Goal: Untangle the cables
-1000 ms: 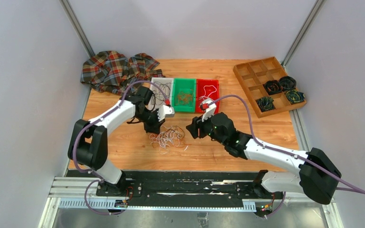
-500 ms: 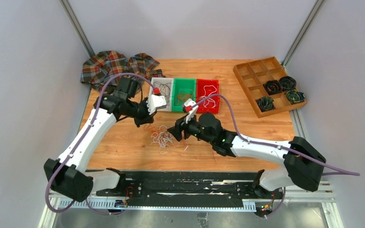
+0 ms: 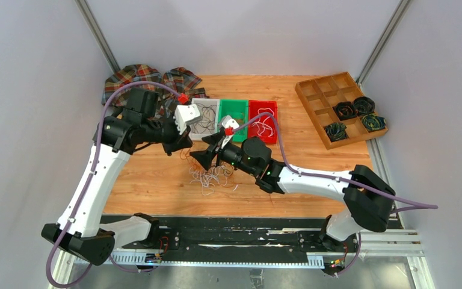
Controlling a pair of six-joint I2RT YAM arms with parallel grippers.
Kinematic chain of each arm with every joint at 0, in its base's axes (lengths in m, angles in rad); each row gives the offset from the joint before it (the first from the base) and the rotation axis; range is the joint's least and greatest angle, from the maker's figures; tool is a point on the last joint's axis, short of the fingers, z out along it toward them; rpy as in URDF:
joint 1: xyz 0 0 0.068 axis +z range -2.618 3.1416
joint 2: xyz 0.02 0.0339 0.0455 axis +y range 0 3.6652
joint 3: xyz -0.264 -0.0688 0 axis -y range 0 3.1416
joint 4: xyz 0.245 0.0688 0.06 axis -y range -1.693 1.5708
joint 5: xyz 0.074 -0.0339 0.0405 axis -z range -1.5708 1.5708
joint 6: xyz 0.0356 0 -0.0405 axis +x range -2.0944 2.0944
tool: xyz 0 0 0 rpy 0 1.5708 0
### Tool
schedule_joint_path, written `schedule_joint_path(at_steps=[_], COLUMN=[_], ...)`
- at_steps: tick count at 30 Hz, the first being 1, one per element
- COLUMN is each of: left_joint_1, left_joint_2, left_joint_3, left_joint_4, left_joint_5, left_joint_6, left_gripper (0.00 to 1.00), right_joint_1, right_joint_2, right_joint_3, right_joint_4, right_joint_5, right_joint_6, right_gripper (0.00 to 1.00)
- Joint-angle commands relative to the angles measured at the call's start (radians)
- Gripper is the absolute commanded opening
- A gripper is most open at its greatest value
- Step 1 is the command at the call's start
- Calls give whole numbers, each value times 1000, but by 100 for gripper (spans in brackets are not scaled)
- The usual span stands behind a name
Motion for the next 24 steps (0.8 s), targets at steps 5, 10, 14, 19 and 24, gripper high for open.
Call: schedule_joint_path(at_steps=[5, 10, 14, 19, 24], left_joint_1=[-6, -10, -13, -15, -15], left_joint_2=[-19, -22, -20, -15, 8], left_joint_3=[87, 115, 157, 224, 354], left_joint_4=[-51, -61, -66, -67, -65], left_joint_5=[73, 97, 142, 181, 189], left_joint_6=[-91, -120, -161, -210, -250], left_gripper=[1, 1, 1, 1, 0], right_joint_1=[24, 30, 30, 30, 28], right_joint_2=[62, 99, 144, 202, 226], right_joint_3=[64, 80, 115, 114, 42], right_joint_4=[192, 234, 246, 275, 295], right_joint_5=[34, 111, 135, 114, 153], right_joint_6=[-14, -19, -33, -3, 30], right_gripper=[68, 68, 68, 68, 60])
